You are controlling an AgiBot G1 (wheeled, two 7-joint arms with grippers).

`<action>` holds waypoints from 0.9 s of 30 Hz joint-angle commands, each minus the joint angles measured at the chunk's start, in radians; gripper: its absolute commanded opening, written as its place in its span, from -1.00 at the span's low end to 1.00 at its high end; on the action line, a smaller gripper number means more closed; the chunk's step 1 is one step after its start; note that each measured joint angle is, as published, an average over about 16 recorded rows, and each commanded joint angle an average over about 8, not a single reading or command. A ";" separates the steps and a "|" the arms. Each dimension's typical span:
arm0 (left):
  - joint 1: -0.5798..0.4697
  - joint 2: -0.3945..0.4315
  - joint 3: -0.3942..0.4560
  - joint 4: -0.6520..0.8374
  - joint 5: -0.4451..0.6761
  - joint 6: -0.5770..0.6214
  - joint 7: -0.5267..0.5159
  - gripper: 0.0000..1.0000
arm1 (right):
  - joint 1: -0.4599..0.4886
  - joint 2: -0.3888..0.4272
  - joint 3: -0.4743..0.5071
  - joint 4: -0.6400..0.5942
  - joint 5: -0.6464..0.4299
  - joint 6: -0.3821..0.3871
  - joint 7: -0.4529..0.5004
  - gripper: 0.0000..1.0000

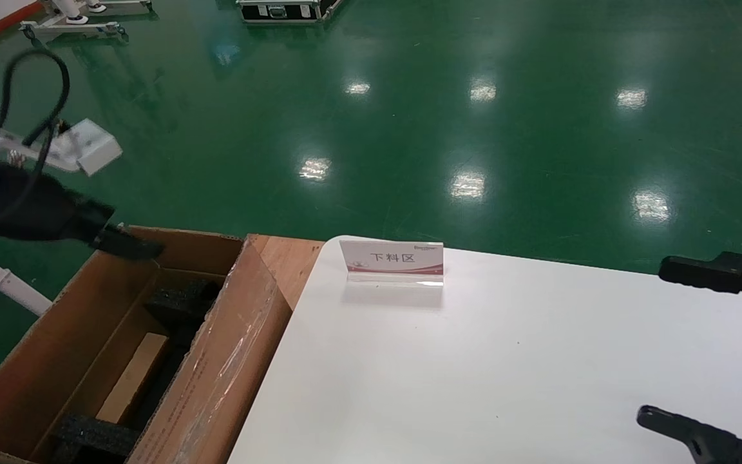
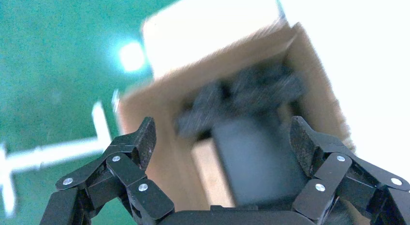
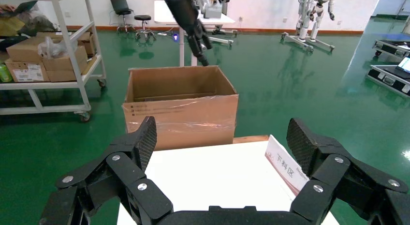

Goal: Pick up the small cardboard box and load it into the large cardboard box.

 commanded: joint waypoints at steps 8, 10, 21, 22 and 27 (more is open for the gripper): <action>-0.042 -0.054 -0.066 -0.076 -0.036 -0.005 0.102 1.00 | 0.000 0.000 0.000 0.000 0.000 0.000 0.000 1.00; -0.015 -0.049 -0.100 -0.076 -0.047 0.004 0.122 1.00 | 0.000 0.000 0.000 -0.001 0.000 0.000 0.000 1.00; 0.271 0.002 -0.436 -0.063 -0.170 0.080 0.287 1.00 | 0.000 0.000 0.000 -0.001 0.000 0.000 -0.001 1.00; 0.298 0.007 -0.467 -0.062 -0.182 0.087 0.302 1.00 | 0.000 0.000 0.000 -0.001 0.000 0.000 -0.001 1.00; 0.437 0.032 -0.630 -0.056 -0.242 0.125 0.383 1.00 | 0.000 0.000 0.000 -0.001 0.000 0.000 -0.001 1.00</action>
